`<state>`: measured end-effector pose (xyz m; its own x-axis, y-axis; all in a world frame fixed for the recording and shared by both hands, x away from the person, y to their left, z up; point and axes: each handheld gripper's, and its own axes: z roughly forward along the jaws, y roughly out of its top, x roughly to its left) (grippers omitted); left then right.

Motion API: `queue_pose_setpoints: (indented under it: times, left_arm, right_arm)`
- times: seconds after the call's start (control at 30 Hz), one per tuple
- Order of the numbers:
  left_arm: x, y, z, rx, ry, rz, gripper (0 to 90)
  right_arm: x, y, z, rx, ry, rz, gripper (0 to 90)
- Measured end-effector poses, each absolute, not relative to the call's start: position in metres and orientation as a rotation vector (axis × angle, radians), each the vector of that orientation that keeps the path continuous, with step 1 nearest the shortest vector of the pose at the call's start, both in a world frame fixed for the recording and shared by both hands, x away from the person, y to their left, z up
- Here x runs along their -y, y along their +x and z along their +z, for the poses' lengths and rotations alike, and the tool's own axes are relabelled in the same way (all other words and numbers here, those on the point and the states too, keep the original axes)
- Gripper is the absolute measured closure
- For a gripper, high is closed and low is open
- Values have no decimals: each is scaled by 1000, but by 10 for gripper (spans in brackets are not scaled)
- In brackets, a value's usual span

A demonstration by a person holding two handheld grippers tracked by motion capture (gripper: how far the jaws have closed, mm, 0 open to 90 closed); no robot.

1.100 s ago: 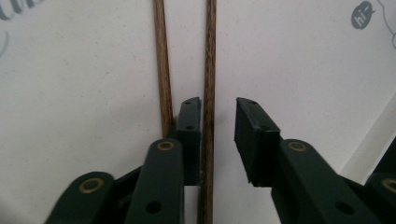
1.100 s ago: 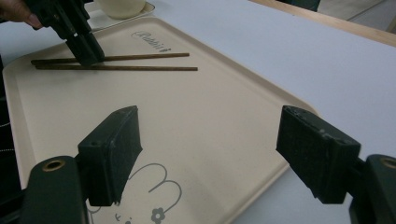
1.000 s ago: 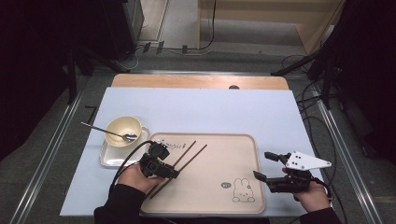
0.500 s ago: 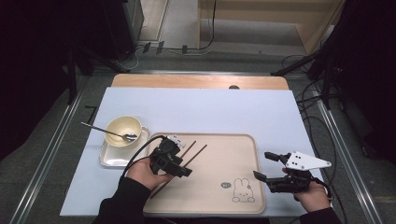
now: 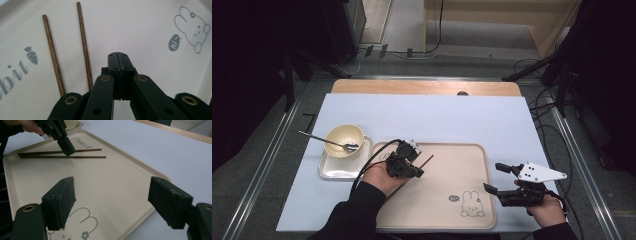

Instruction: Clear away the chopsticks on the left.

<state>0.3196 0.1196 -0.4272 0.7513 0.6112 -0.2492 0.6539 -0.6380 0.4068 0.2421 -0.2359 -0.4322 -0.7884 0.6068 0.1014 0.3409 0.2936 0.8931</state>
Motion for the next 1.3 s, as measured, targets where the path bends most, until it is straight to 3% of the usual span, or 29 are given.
queue_pose_setpoints:
  times: [0.23, 1.3]
  left_arm:
    - [-122, 326, -442, -1027, 2471, -117, 900]
    - [-165, 339, -440, -1187, 2401, -76, 900]
  right_arm:
    - [235, 242, -432, -2309, 859, 1497, 218]
    - [236, 242, -431, -2300, 854, 1510, 218]
